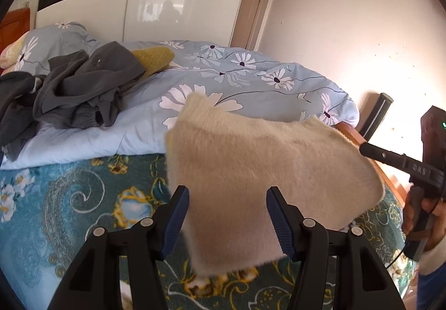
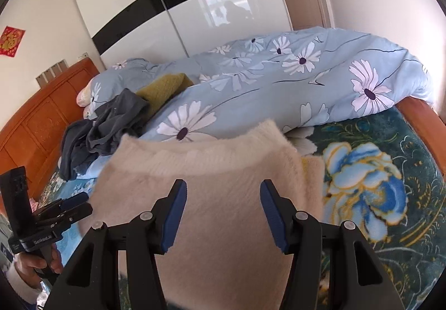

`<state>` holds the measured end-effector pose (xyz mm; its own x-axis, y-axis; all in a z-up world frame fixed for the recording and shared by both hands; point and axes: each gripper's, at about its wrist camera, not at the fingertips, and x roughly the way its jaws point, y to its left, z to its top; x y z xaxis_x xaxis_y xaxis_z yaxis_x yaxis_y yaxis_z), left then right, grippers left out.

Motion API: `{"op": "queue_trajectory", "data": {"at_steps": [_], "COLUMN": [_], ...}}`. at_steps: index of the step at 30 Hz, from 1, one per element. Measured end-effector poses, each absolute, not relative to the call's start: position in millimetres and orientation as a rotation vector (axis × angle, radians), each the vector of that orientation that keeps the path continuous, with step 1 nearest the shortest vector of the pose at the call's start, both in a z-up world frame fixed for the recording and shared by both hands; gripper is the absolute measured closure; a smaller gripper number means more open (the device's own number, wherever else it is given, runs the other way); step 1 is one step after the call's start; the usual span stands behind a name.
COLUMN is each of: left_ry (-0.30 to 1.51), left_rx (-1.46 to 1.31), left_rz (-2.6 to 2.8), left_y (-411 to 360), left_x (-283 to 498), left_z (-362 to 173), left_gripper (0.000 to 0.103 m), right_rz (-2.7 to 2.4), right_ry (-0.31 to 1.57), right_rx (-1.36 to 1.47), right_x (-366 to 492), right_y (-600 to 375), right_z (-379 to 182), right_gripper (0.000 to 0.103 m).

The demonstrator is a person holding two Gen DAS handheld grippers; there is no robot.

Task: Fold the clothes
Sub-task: 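Carry the folded sweater with both tools onto the pink blanket stack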

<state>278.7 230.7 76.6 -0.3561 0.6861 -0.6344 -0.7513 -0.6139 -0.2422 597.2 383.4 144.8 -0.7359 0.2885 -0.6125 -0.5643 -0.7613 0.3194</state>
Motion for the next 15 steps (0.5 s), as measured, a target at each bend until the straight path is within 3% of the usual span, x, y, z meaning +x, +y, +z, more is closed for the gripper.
{"op": "queue_trajectory", "data": {"at_steps": [3, 10, 15], "left_ry": [0.093, 0.137, 0.119], "left_rx": [-0.902, -0.907, -0.934], "left_rz": [2.045, 2.023, 2.040], "left_y": [217, 198, 184], "left_x": [285, 295, 290], "left_z": [72, 55, 40], "left_gripper": [0.034, 0.031, 0.020], "right_rz": [2.476, 2.469, 2.425], "right_ry": [0.655, 0.738, 0.741], "right_rx": [-0.737, -0.629, -0.715], "right_x": [610, 638, 619], "right_y": [357, 302, 272], "right_z": [145, 120, 90], "right_gripper": [0.047, 0.046, 0.044]}}
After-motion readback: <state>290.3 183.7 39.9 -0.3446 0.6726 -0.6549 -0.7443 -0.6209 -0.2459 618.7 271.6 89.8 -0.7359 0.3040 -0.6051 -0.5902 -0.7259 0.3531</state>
